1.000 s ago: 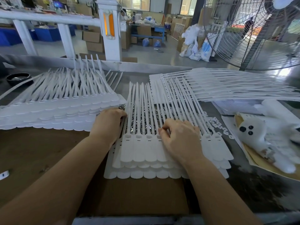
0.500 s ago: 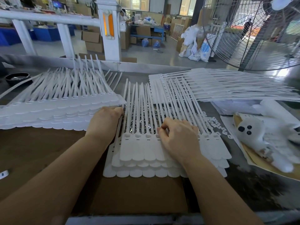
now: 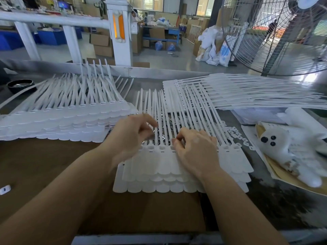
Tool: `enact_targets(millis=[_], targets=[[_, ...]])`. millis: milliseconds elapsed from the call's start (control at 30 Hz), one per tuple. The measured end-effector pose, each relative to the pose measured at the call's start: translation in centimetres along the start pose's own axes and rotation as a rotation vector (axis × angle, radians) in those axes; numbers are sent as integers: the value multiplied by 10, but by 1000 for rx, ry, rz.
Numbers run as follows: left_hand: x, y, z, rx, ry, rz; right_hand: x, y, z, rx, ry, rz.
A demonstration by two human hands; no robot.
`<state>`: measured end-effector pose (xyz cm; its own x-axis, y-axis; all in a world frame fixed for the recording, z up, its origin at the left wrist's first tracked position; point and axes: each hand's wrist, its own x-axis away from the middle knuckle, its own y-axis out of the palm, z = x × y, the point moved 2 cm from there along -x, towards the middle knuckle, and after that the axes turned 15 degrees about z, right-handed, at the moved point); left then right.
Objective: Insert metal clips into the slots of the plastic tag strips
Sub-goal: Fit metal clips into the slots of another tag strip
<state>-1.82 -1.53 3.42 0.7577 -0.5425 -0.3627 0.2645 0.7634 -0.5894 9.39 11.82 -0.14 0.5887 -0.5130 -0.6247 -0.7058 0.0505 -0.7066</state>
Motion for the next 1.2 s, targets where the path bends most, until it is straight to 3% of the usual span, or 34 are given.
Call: enact_targets(millis=[100,300,733,1067,1200], targets=[[17,12,11,39,40,-277,0,0,0,15,4,-5],[19,12,12,137,5,-360,-1,0,0,-1,18,-13],[19,6,9,142,-105,-269,1,-10,-4,-224,-26,59],[15,-1,-6,253,-232,-138,4,-11,-8,-382,-72,-32],[15,-2,-7,191,-180,-72,4,-12,-11,-415,-72,-35]])
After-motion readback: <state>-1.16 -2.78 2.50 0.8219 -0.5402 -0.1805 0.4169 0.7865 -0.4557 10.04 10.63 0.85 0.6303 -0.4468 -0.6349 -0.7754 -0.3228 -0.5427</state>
